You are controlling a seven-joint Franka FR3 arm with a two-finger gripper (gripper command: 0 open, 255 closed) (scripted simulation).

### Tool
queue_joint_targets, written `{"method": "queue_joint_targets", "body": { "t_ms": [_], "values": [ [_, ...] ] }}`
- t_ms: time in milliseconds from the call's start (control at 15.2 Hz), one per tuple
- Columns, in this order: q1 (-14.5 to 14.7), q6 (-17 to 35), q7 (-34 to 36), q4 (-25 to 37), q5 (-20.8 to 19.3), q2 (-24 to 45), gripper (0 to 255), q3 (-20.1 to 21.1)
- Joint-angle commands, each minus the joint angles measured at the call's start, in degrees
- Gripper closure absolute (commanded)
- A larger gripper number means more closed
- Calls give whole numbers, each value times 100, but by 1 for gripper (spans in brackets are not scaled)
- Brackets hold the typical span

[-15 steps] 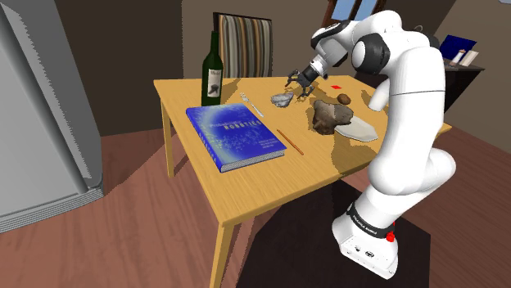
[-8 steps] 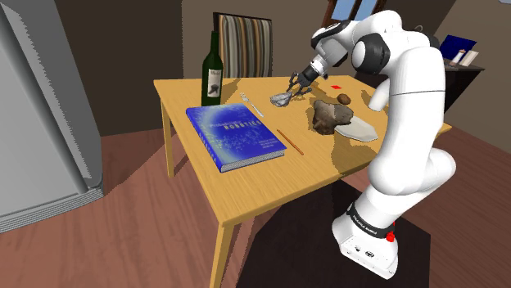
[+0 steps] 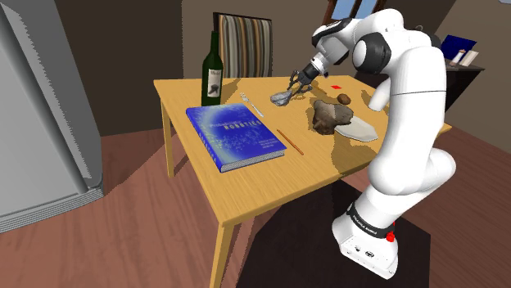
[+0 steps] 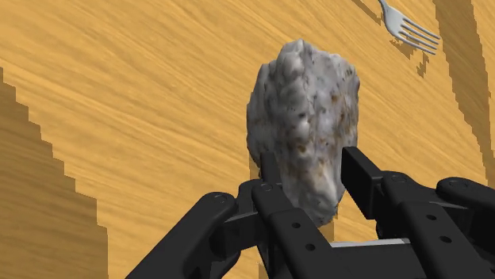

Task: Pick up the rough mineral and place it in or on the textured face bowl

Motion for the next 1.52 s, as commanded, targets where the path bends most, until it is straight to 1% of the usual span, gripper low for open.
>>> {"method": "queue_joint_targets", "body": {
  "t_ms": [0, 726, 1452],
  "values": [
    [-2, -91, 67, 62, -34, -53, 255, -16],
    [-40, -647, 458, 530, -196, -275, 255, -80],
    [-147, -1286, 869, 1232, -278, -345, 255, -108]
  ]
}}
